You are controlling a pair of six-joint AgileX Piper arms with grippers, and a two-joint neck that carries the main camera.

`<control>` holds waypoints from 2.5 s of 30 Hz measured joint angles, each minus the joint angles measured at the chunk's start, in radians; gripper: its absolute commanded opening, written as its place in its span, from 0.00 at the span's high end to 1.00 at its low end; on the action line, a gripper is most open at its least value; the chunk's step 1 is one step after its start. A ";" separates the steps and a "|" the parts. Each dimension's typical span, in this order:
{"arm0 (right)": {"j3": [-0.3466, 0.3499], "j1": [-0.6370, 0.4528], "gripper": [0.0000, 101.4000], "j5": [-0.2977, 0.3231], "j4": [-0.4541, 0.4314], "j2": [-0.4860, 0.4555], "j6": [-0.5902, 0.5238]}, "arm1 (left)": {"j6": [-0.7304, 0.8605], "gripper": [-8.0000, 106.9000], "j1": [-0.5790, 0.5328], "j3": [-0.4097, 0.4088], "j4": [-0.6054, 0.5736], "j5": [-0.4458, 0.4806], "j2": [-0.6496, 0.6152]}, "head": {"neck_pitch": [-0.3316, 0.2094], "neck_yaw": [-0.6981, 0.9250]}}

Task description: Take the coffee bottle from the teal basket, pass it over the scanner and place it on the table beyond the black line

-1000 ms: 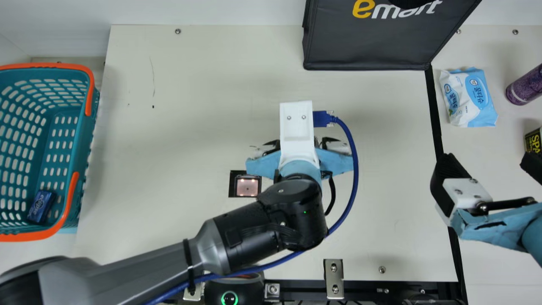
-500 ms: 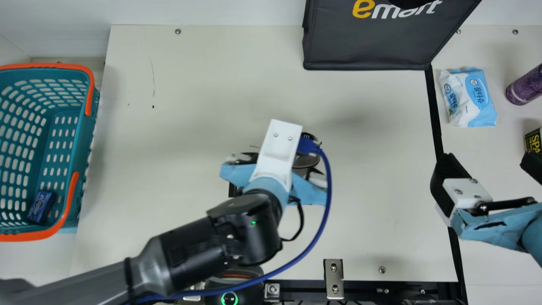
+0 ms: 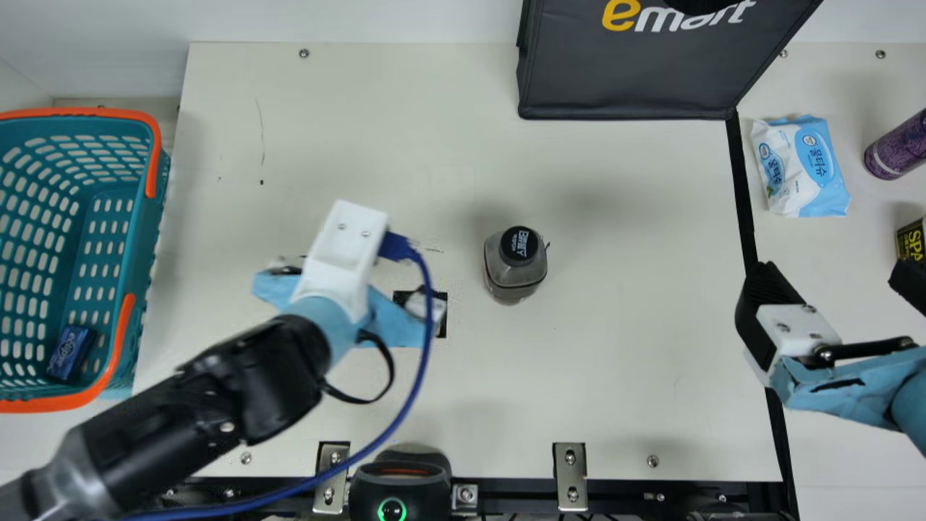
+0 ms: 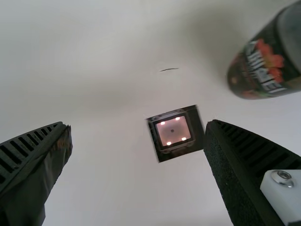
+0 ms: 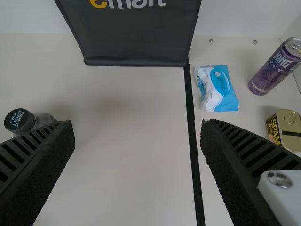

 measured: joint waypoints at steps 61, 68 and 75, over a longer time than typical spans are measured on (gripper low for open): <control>-0.041 0.233 0.06 0.000 0.159 0.259 -0.191 | 0.779 0.15 0.805 -0.084 -0.388 0.214 -0.422 | 0.000 0.000; -0.063 0.335 0.06 -0.014 0.117 0.367 -0.110 | 0.779 0.15 0.805 -0.084 -0.388 0.214 -0.422 | 0.000 0.000; -0.092 0.463 0.06 -0.042 0.043 0.486 0.059 | 0.779 0.15 0.805 -0.084 -0.388 0.214 -0.422 | 0.000 0.000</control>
